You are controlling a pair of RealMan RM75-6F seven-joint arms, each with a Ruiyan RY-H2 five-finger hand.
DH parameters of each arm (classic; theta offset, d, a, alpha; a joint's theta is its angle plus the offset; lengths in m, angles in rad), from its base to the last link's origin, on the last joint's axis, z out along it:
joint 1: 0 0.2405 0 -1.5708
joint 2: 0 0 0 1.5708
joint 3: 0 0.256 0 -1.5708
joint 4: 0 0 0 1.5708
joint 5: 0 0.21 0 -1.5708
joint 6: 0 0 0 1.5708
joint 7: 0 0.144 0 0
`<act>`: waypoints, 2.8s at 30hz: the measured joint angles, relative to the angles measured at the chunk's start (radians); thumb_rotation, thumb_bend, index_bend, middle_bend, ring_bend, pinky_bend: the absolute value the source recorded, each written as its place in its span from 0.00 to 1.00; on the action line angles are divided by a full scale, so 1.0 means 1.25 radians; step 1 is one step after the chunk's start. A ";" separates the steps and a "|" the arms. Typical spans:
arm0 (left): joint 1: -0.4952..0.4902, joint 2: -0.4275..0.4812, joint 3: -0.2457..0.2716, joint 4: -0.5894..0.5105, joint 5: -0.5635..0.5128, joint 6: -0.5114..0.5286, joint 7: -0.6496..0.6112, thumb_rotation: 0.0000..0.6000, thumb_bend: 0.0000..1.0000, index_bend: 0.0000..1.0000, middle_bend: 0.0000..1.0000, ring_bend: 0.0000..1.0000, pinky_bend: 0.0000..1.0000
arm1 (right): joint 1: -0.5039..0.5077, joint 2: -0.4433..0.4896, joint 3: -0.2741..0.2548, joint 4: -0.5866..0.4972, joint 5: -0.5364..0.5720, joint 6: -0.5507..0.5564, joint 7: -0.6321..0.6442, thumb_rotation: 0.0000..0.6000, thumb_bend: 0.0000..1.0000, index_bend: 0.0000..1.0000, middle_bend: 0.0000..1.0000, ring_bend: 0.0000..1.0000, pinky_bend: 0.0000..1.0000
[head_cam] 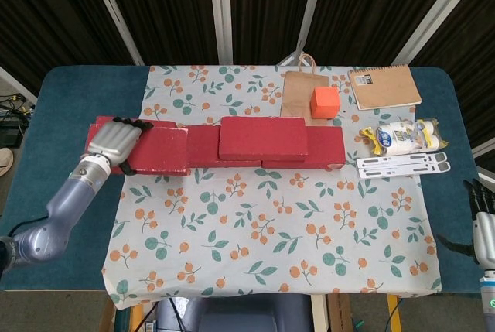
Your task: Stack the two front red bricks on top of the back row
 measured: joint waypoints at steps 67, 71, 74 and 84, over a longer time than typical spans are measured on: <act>-0.224 -0.299 0.151 0.410 -0.041 -0.106 -0.214 1.00 0.04 0.20 0.23 0.16 0.17 | -0.005 -0.007 0.029 0.005 0.042 -0.023 -0.029 1.00 0.00 0.00 0.03 0.00 0.00; -0.230 -0.304 0.156 0.408 -0.053 -0.094 -0.207 1.00 0.04 0.19 0.23 0.16 0.17 | -0.006 -0.005 0.029 0.006 0.041 -0.024 -0.025 1.00 0.00 0.00 0.03 0.00 0.00; -0.234 -0.307 0.159 0.407 -0.065 -0.087 -0.200 1.00 0.04 0.19 0.23 0.16 0.17 | -0.008 -0.004 0.030 0.006 0.040 -0.023 -0.021 1.00 0.00 0.00 0.03 0.00 0.00; -0.243 -0.320 0.164 0.411 -0.093 -0.078 -0.185 1.00 0.04 0.18 0.23 0.16 0.17 | -0.008 -0.004 0.032 0.005 0.044 -0.024 -0.022 1.00 0.00 0.00 0.03 0.00 0.00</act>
